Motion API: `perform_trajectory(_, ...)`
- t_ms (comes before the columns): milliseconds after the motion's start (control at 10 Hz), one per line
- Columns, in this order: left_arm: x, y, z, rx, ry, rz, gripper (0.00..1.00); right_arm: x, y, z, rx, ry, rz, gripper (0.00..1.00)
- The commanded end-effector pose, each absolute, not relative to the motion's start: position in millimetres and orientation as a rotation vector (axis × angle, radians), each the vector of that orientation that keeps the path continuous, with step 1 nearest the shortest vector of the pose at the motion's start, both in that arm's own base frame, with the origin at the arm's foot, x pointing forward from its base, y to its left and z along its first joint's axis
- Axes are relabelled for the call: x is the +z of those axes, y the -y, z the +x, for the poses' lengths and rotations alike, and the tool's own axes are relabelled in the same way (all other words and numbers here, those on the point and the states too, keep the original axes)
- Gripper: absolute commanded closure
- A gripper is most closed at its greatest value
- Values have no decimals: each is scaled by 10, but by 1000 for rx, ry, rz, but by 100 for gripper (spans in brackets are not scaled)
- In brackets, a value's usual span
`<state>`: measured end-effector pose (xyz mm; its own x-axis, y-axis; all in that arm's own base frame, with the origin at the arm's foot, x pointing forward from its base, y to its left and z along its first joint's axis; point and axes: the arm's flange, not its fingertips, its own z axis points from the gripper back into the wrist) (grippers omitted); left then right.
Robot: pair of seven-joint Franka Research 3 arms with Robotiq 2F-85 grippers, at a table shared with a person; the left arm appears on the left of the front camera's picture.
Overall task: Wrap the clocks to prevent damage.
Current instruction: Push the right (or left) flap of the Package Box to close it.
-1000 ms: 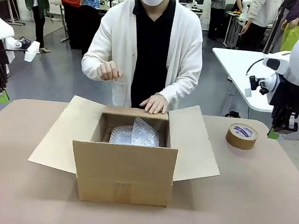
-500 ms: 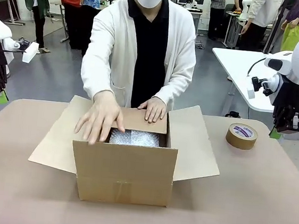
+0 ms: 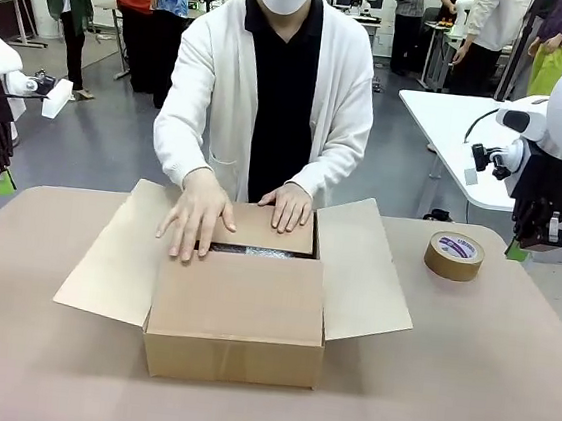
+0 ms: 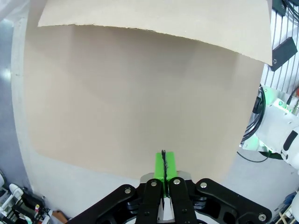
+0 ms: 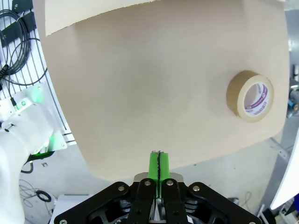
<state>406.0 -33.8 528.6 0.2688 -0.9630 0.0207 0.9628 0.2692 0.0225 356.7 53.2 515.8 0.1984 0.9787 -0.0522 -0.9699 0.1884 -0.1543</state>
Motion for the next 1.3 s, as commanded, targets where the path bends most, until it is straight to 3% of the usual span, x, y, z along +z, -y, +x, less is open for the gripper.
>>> perform_trajectory(0, 5295, 345, 4066, -1275, 35, 6, 100, 5146, -551, 3567, 1355, 67, -157, 99)
perform_trajectory(1200, 5295, 345, 4066, -1275, 35, 6, 100, 5146, -551, 3567, 1355, 67, -157, 99)
